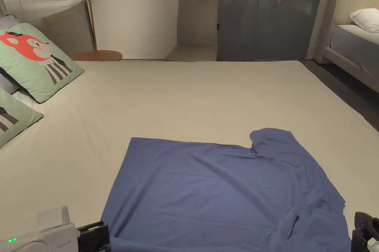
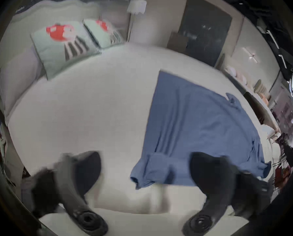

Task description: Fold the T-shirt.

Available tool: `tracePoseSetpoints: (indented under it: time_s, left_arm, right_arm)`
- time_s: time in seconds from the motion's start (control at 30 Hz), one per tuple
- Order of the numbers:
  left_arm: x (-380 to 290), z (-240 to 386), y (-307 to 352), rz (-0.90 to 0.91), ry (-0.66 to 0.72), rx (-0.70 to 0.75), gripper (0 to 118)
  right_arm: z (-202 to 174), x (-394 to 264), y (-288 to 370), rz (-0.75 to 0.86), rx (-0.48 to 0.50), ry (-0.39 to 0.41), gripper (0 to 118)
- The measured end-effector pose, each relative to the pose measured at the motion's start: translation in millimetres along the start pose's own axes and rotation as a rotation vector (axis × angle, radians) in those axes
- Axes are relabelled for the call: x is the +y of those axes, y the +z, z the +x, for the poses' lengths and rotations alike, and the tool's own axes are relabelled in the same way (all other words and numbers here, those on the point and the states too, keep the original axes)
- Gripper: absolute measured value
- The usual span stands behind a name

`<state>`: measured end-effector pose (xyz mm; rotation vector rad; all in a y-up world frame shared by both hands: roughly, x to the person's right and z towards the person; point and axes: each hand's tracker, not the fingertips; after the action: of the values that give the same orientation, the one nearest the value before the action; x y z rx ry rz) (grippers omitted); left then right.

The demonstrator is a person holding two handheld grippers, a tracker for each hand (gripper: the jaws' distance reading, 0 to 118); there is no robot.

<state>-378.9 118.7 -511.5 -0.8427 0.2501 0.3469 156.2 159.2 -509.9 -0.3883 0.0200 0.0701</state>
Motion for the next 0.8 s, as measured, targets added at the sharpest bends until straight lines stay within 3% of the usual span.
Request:
tracePoseSetpoints:
  time_s: [0.13, 0.17, 0.27, 0.3, 0.37, 0.4, 0.43, 0.47, 0.53, 0.57, 0.6, 0.7, 0.8]
  left_arm:
    - [-8.1, -7.9, -15.2, -0.017, 0.029, -0.001, 107]
    - [-8.9, -6.7, -16.4, -0.021, 0.025, -0.002, 102]
    - [-13.1, 2.0, -18.4, -0.026, -0.019, -0.009, 44]
    - [-14.5, 6.1, -20.8, -0.034, -0.042, -0.011, 34]
    - [-16.7, 12.2, -23.2, -0.047, -0.079, -0.013, 27]
    - [-17.6, 15.0, -23.8, -0.046, -0.101, -0.010, 11]
    - [-18.4, 16.9, -23.5, -0.041, -0.110, -0.010, 6]
    - [-18.9, 18.2, -22.6, -0.038, -0.113, -0.013, 6]
    - [-18.8, 21.1, -20.0, -0.035, -0.133, -0.012, 6]
    - [-19.4, 21.8, -18.3, -0.027, -0.142, -0.008, 6]
    - [-19.8, 22.0, -16.5, -0.021, -0.147, -0.006, 6]
    - [-19.4, 21.6, -11.7, -0.008, -0.139, -0.013, 6]
    - [-18.9, 21.3, -8.1, 0.000, -0.126, -0.020, 6]
  right_arm:
    - [-1.7, -1.7, -1.1, -0.033, -0.008, 0.003, 1]
    - [-0.7, -3.4, -2.0, -0.041, -0.008, 0.005, 1]
    - [-0.5, -7.1, -6.6, -0.063, -0.007, 0.009, 1]
    - [-0.1, -8.1, -7.4, -0.077, -0.001, 0.006, 1]
    - [1.2, -11.5, -11.7, -0.102, 0.003, -0.009, 1]
    - [2.9, -14.1, -14.7, -0.121, 0.006, -0.017, 1]
    - [5.3, -17.2, -18.2, -0.148, 0.010, -0.023, 2]
    - [7.3, -19.7, -21.4, -0.179, 0.012, -0.031, 11]
    - [12.9, -25.0, -29.6, -0.266, 0.037, -0.050, 73]
    - [20.7, -32.1, -36.8, -0.324, 0.048, -0.054, 89]
    - [23.9, -37.2, -40.9, -0.355, 0.063, -0.072, 92]
    - [30.5, -49.7, -48.0, -0.412, 0.072, -0.101, 83]
    - [34.7, -58.6, -53.5, -0.432, 0.089, -0.115, 60]
